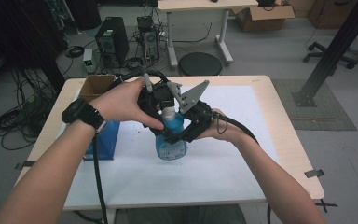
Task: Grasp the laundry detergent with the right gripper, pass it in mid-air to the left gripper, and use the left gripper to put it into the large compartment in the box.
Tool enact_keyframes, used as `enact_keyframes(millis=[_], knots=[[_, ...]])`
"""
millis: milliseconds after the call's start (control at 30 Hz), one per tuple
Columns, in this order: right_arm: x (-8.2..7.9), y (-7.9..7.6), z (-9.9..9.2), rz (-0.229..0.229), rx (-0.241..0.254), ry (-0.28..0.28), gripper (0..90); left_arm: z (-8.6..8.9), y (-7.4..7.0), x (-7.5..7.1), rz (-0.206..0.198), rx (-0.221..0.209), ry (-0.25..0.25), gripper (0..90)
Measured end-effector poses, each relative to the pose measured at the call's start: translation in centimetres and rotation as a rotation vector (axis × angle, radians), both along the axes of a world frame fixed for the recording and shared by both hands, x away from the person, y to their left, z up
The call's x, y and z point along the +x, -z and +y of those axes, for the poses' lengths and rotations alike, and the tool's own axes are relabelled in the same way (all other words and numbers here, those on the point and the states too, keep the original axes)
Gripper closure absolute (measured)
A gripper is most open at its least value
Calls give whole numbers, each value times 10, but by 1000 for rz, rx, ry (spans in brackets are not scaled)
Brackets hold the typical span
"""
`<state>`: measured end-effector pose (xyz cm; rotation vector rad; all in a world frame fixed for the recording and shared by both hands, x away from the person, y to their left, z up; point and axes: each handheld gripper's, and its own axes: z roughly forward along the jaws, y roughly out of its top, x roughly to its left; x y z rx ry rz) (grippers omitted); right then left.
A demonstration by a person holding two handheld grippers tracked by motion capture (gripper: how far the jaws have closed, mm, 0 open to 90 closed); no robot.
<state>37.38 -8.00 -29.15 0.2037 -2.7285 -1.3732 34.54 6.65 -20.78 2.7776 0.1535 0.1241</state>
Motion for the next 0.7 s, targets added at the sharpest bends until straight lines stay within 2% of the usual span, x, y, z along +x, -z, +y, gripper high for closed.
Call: enact_keyframes(millis=[700], knots=[[1, 3, -2, 3, 4, 9, 428, -2, 1, 1, 17, -1, -14, 330]])
